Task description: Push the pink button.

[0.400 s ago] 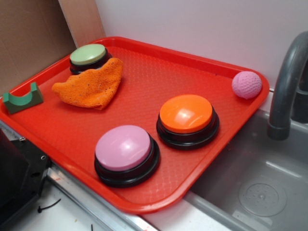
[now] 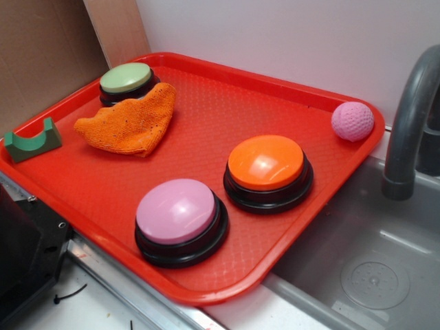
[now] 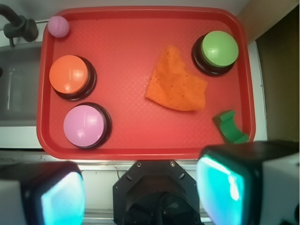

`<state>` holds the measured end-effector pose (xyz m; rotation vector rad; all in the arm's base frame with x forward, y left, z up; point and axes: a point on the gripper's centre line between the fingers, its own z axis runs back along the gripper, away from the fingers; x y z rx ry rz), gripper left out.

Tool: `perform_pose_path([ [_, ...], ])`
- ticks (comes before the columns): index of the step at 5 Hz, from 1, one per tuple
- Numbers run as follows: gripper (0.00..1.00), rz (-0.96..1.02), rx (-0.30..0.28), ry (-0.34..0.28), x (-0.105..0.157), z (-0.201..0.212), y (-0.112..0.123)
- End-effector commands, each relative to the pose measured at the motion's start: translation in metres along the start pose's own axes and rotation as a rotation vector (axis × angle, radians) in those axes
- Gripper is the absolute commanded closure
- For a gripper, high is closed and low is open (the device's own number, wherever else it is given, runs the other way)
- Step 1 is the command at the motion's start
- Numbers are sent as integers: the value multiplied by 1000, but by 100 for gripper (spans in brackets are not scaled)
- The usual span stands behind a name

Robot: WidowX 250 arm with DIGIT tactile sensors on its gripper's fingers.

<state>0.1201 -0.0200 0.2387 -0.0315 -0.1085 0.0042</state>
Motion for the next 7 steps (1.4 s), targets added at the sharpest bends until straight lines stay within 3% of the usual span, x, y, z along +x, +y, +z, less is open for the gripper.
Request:
perform_pose_path([
  [1, 0, -412, -28, 21, 39, -99, -85],
  [2, 0, -591, -42, 73, 32, -143, -107],
  [3, 0, -643, -81, 91, 26, -160, -114],
  [4, 0, -703, -143, 157, 16, -185, -122],
  [6, 0, -704, -138, 249, -13, -192, -119],
  [7, 0, -700, -112, 196, -7, -177, -120],
])
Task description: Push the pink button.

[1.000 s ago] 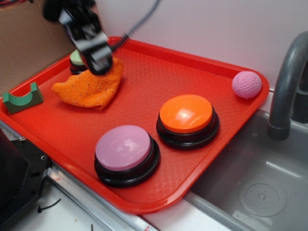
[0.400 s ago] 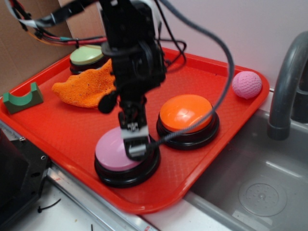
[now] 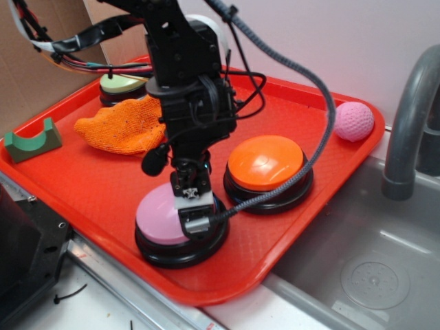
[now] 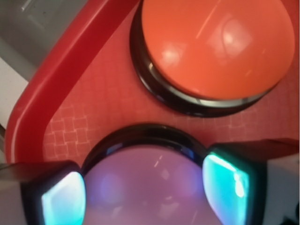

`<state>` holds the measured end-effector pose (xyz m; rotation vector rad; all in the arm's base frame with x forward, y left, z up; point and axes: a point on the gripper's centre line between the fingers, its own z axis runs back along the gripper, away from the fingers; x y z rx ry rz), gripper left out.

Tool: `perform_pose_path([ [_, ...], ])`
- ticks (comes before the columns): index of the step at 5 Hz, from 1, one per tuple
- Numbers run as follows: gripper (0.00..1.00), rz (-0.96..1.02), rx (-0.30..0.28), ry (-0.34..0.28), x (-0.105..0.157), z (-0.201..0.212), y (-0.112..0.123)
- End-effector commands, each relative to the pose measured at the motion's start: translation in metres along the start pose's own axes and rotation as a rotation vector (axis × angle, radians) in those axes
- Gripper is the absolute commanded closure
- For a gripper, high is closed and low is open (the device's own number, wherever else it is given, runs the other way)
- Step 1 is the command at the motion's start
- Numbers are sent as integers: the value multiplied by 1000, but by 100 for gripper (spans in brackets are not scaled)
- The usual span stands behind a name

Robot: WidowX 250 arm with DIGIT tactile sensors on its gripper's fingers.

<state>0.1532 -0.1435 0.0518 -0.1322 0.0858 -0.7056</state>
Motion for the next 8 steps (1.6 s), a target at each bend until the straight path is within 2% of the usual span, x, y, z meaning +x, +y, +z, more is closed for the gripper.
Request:
perform_pose_path([
  [1, 0, 34, 86, -30, -17, 41, -15],
  [2, 0, 70, 99, -54, -21, 55, -12],
  [4, 0, 132, 101, -58, -32, 76, -8],
  [5, 0, 162, 82, -6, -33, 87, -5],
  [6, 0, 188, 37, -50, -37, 92, -3],
  [8, 0, 254, 79, -23, -45, 114, 1],
])
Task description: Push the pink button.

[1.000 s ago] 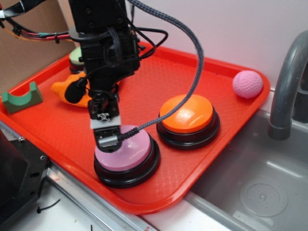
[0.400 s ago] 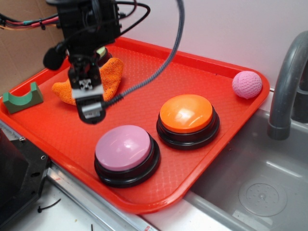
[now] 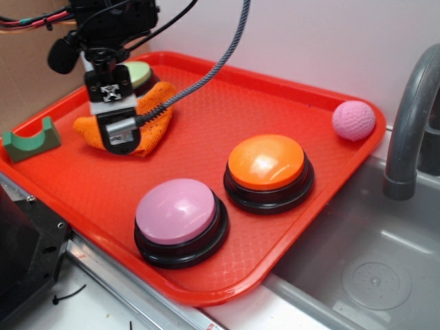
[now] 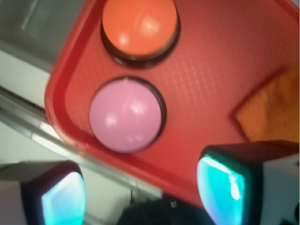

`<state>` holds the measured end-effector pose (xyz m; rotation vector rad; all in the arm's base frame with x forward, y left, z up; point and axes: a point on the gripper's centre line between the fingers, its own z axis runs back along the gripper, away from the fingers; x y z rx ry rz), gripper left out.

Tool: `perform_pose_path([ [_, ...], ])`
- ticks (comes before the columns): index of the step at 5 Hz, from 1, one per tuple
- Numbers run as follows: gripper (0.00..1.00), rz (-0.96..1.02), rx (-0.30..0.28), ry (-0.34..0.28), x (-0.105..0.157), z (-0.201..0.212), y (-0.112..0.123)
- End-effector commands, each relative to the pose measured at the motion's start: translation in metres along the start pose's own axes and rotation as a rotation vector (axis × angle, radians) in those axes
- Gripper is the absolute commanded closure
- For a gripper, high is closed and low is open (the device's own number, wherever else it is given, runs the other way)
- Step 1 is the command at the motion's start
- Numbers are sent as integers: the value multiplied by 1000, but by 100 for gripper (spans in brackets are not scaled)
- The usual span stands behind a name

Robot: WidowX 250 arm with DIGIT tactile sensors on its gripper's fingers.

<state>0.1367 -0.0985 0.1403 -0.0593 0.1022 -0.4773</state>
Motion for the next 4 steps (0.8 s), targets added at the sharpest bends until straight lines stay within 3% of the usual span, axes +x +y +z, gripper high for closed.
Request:
perform_pose_path([
  [1, 0, 6, 7, -8, -3, 26, -10],
  [3, 0, 16, 58, -71, -8, 48, -18],
  [4, 0, 11, 82, -71, -9, 53, -20],
])
